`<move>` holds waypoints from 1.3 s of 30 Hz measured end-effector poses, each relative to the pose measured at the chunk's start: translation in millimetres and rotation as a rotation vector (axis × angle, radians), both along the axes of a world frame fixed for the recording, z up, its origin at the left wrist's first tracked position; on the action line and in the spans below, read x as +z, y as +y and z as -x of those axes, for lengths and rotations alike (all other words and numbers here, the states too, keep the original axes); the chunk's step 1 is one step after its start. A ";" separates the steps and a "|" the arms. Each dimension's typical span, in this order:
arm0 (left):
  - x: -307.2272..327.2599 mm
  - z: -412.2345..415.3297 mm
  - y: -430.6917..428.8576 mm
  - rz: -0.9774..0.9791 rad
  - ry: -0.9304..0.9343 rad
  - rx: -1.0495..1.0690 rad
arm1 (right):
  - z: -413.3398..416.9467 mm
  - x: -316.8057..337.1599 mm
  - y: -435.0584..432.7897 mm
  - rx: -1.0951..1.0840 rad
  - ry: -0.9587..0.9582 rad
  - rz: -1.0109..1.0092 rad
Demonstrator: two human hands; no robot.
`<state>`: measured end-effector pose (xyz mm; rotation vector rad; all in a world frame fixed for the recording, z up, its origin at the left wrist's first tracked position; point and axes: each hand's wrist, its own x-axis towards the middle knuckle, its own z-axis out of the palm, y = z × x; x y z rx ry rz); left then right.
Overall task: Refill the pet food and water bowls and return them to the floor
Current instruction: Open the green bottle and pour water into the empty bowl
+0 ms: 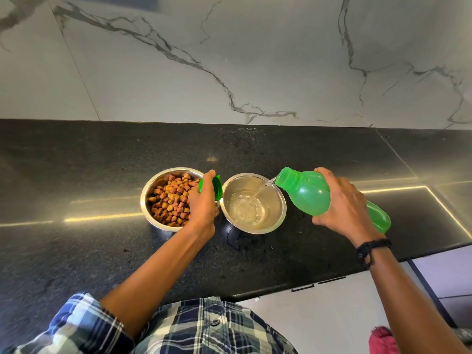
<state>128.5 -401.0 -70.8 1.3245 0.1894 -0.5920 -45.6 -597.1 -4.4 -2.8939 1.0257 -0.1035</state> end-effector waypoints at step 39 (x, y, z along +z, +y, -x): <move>-3.8 -0.9 -0.6 -0.009 0.062 0.036 | -5.5 1.4 5.0 0.004 0.034 0.026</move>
